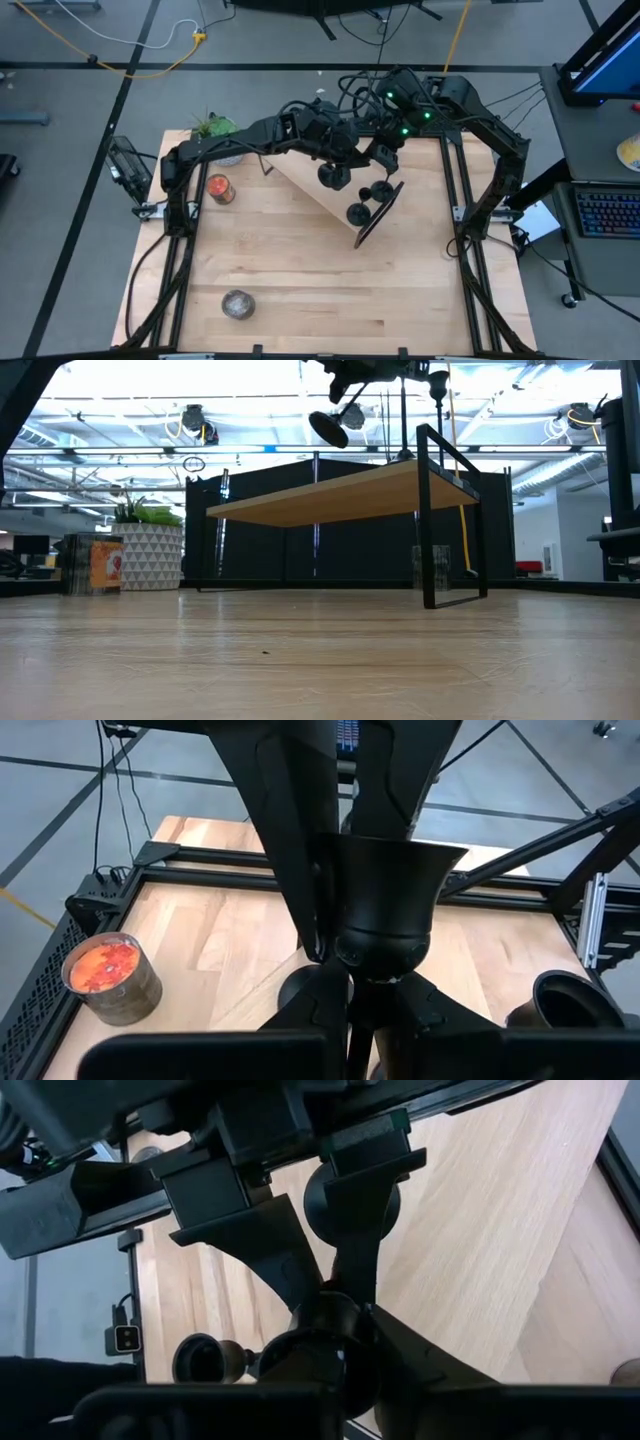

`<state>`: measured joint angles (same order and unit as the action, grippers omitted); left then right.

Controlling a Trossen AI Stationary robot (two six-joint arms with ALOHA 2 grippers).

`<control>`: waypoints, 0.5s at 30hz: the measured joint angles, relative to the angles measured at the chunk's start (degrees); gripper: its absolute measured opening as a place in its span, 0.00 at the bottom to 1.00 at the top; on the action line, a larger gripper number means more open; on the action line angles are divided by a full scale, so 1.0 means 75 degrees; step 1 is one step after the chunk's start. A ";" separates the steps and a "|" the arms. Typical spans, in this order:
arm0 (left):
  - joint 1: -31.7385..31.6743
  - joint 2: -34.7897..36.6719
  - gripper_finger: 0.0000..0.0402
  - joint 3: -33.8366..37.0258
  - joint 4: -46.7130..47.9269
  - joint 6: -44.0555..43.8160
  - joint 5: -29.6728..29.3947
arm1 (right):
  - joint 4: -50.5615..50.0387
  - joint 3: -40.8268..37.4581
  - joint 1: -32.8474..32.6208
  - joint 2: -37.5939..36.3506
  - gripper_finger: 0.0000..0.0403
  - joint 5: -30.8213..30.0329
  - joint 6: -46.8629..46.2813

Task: Pick & Place candle stick holders
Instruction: Put the black candle holder on the shelf

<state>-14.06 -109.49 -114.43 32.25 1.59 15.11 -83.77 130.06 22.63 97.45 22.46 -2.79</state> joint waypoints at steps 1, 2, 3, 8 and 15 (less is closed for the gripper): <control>0.0000 0.0000 0.06 0.0000 0.0030 0.0009 -0.0019 | 0.0006 0.0000 0.0000 0.0000 0.07 0.0000 0.0000; 0.0000 0.0005 0.06 0.0000 0.0066 0.0037 -0.0069 | 0.0008 0.0000 0.0000 0.0000 0.08 0.0000 -0.0026; 0.0000 0.0006 0.06 0.0000 0.0112 0.0075 -0.0112 | 0.0009 0.0000 -0.0001 0.0002 0.09 0.0002 -0.0056; 0.0000 0.0006 0.06 0.0000 0.0182 0.0132 -0.0248 | 0.0003 0.0000 0.0003 0.0003 0.14 0.0000 -0.0140; 0.0000 0.0006 0.06 0.0000 0.0224 0.0177 -0.0504 | -0.0065 -0.0004 0.0048 -0.0156 0.17 -0.0211 -0.0138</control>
<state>-14.06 -109.45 -114.43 33.93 2.91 11.33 -84.25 130.03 22.99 96.28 20.87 -3.82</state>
